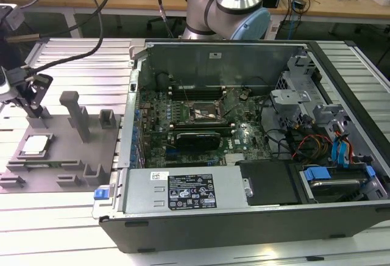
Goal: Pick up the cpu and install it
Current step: 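Pick up the cpu and move it towards the insertion slot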
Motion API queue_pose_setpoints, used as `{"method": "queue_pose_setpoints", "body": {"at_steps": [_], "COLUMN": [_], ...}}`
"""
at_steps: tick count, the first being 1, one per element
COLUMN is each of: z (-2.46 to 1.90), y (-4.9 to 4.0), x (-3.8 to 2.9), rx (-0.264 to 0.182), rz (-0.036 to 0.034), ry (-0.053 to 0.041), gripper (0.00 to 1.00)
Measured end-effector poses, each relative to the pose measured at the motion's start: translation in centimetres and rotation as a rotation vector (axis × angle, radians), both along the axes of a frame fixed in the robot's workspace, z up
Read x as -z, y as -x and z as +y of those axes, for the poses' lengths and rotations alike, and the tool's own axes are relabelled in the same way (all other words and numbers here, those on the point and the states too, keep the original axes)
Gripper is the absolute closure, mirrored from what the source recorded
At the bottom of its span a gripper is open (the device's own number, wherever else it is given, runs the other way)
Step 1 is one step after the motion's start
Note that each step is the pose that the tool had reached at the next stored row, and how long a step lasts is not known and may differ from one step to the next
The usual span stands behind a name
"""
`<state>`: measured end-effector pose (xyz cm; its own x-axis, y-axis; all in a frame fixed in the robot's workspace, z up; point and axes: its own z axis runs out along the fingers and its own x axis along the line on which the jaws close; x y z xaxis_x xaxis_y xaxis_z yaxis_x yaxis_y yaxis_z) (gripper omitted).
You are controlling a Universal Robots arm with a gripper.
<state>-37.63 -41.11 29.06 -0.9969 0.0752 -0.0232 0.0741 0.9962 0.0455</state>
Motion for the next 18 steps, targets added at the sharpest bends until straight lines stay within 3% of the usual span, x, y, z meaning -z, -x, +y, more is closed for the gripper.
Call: {"method": "queue_pose_setpoints", "body": {"at_steps": [8, 18], "z": [-0.76, -1.01], "y": [0.33, 0.99], "x": [1.4, 2.71], "rx": [0.0, 0.0], "rz": [-0.0001, 0.0], "ry": [-0.0001, 0.0], "gripper": [0.89, 0.89]}}
